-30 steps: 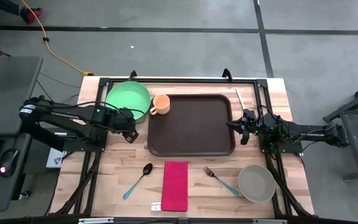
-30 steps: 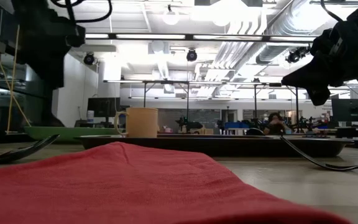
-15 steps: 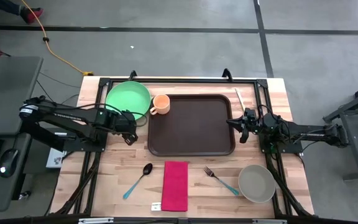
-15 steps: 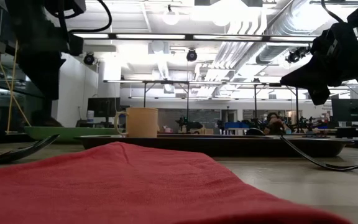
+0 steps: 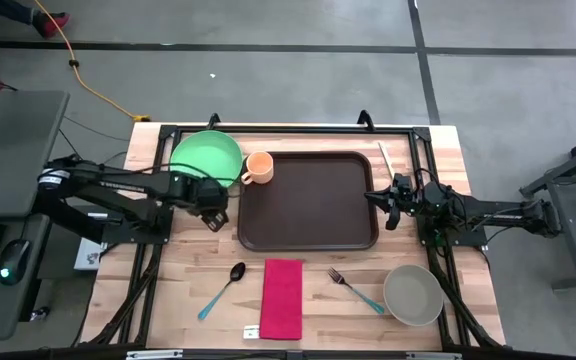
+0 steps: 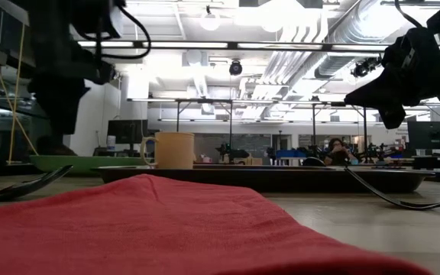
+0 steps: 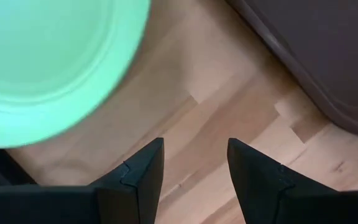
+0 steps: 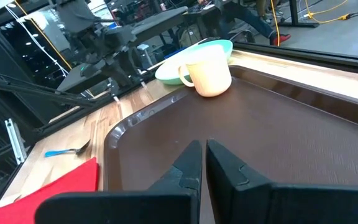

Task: Set up tray
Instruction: Put the green plate on the brown serving tray to the bottom right of the yellow cup

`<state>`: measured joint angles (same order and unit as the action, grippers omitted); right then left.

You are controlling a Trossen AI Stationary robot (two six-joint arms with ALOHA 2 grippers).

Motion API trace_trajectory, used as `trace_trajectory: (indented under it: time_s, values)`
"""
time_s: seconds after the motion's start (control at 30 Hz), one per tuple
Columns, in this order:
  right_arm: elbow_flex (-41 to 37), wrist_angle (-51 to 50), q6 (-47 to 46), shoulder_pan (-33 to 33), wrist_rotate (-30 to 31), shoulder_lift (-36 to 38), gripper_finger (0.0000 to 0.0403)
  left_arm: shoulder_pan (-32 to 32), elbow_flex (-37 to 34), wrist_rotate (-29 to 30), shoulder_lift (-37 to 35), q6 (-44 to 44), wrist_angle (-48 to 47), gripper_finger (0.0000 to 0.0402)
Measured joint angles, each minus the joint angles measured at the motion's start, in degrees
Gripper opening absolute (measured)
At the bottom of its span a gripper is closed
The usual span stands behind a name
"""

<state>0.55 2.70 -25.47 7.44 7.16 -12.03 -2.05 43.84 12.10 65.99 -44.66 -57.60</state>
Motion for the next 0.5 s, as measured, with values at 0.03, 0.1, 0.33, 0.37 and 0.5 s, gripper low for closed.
trace_trajectory:
  time_s: [0.03, 0.1, 0.33, 0.37, 0.5]
  values:
    - [0.0, 0.01, 0.0, 0.01, -0.01, 0.0, 0.0, -1.02, 0.32, -0.01, 0.34, 1.01, 0.23, 0.0207]
    - [0.01, 0.02, 0.0, 0.0, -0.02, 0.0, 0.0, -2.94, 0.75, -0.3, 0.83, 2.97, 0.47, 0.0207]
    - [0.01, 0.02, 0.0, 0.0, -0.02, 0.0, 0.0, -9.77, 2.37, -0.94, 2.47, 11.46, 0.72, 0.0207]
    - [0.0, 0.02, 0.0, 0.0, -0.02, 0.0, 0.0, -10.6, 2.47, -1.34, 2.83, 12.56, 0.94, 0.0207]
    - [0.0, 0.0, 0.0, 0.0, -0.02, 0.0, 0.0, -13.19, 2.6, -2.63, 4.74, 16.9, 1.05, 0.0207]
